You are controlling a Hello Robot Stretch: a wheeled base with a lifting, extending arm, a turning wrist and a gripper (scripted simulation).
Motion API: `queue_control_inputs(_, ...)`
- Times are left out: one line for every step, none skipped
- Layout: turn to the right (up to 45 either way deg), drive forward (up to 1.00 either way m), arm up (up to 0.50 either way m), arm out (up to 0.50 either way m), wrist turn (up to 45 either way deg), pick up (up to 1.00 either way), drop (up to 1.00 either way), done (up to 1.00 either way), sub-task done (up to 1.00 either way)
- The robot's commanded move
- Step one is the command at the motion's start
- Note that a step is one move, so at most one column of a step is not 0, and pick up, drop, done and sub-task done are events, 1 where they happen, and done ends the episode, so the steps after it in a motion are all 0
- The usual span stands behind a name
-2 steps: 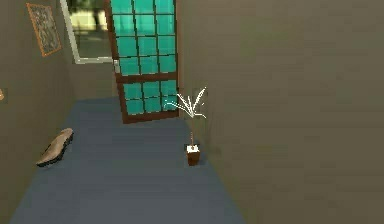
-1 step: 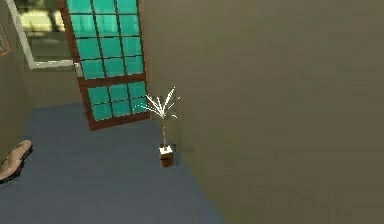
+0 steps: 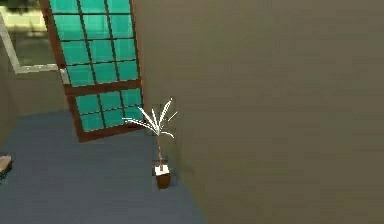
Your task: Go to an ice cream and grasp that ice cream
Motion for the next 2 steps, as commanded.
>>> queue_control_inputs(45.0, 0.00, 0.00, 0.00, 0.0, 0.00, 0.00, 0.00, 0.00)
queue_control_inputs(3.0, 0.00, 0.00, 0.00, 0.0, 0.00, 0.00, 0.00, 0.00)
